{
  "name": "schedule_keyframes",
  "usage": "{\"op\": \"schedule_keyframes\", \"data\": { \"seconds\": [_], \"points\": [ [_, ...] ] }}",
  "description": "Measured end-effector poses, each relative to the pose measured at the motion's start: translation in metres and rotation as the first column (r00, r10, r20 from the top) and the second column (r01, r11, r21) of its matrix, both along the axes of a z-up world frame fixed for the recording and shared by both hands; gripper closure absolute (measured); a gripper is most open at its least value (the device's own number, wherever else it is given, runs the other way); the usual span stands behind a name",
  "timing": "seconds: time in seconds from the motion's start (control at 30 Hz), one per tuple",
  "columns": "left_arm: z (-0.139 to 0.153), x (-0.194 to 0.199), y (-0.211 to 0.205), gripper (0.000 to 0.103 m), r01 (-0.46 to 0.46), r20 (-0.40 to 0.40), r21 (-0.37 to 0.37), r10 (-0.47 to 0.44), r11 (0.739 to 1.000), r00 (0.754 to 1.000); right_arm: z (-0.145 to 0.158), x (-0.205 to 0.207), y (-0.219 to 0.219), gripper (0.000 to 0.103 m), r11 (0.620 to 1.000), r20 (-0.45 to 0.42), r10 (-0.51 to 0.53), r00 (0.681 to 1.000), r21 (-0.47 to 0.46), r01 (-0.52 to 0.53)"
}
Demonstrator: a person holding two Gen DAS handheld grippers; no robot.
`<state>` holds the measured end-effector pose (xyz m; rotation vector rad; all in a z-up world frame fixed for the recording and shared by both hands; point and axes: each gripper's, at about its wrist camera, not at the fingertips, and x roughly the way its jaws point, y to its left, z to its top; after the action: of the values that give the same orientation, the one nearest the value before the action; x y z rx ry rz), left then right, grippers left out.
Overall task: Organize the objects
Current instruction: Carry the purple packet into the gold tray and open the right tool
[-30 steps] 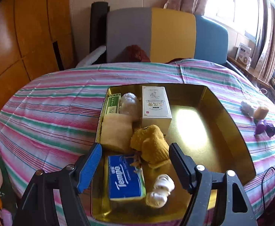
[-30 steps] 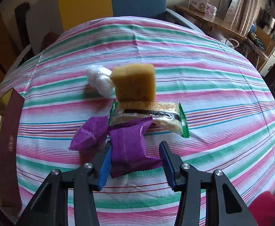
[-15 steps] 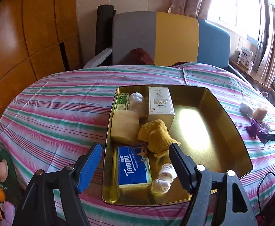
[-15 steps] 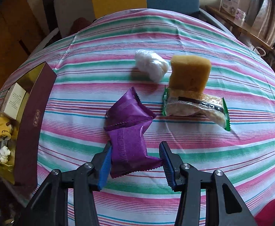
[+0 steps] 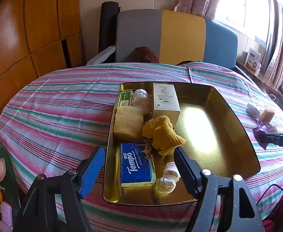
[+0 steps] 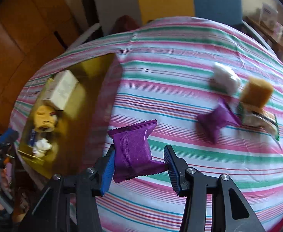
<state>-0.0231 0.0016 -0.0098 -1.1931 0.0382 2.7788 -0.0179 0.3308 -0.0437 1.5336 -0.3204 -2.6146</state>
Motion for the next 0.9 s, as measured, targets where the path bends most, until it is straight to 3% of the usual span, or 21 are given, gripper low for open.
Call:
{"op": "schedule_keyframes", "data": {
  "seconds": [0.23,0.53,0.67,0.9],
  "points": [
    [0.000,-0.002,-0.015,0.028,-0.042,0.007,0.019,0.042,0.999,0.999,0.015,-0.020,-0.082,0.054,0.989,-0.040,0.143,0.989,-0.024,-0.144],
    [-0.004,-0.003,-0.039,0.028,-0.100,0.036,0.049,0.099,0.994,0.994,-0.021,-0.040,-0.161,0.053,0.974,0.065,0.226,0.972,-0.025,-0.225],
    [-0.006,-0.004,-0.042,0.028,-0.102,0.041,0.055,0.100,0.993,0.994,-0.041,-0.041,-0.183,0.052,0.963,0.114,0.266,0.957,-0.081,-0.258],
    [-0.008,-0.003,-0.035,0.028,-0.082,0.043,0.047,0.080,0.996,0.996,-0.042,-0.037,-0.186,0.049,0.956,0.090,0.283,0.955,-0.113,-0.272]
  ]
}}
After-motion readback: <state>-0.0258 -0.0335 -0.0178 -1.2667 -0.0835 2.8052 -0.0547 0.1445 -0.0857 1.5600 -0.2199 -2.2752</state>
